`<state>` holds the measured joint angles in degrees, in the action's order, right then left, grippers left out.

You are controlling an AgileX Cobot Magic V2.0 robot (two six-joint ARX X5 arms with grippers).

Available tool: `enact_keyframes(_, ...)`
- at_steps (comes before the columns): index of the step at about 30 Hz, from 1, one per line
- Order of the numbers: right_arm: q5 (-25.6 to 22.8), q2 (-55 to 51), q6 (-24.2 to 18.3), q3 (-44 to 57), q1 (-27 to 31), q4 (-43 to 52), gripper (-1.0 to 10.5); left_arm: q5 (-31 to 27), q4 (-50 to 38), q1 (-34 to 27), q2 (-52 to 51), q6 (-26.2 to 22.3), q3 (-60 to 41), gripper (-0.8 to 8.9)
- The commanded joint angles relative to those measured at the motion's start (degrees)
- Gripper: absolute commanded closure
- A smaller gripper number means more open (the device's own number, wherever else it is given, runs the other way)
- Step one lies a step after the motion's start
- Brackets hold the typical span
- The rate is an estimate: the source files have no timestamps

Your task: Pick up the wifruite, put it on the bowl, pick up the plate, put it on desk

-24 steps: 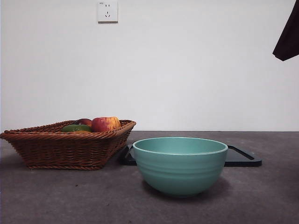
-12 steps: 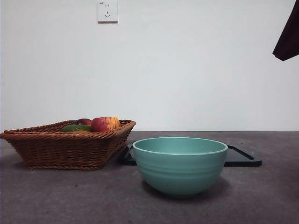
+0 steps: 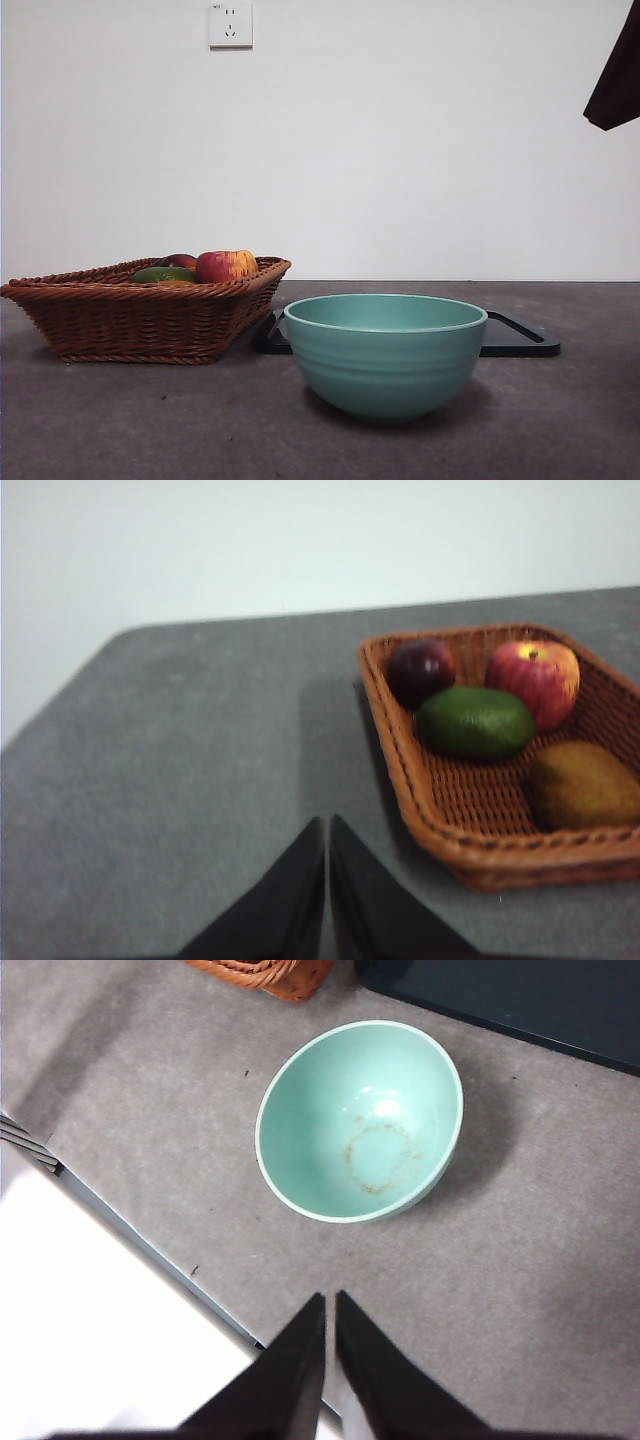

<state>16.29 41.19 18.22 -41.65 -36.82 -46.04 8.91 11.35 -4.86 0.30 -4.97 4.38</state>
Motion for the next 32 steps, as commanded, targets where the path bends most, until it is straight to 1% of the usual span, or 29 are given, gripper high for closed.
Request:
enact_keyframes(1, 0.0, 0.2, -0.7, -1.1, -0.5, 0.6, 9.4, -0.2, -0.5, -0.2, -0.1, 1.7, -1.6, 8.06)
enact_keyframes(5, 0.0, 0.2, -0.7, -1.1, -0.5, 0.6, 9.4, -0.2, -0.5, -0.2, -0.1, 2.9, -3.6, 8.06)
enact_keyframes(32, 0.0, 0.2, -0.7, -1.1, -0.5, 0.6, 9.4, -0.1, -0.7, -0.2, -0.1, 2.9, -3.6, 8.06)
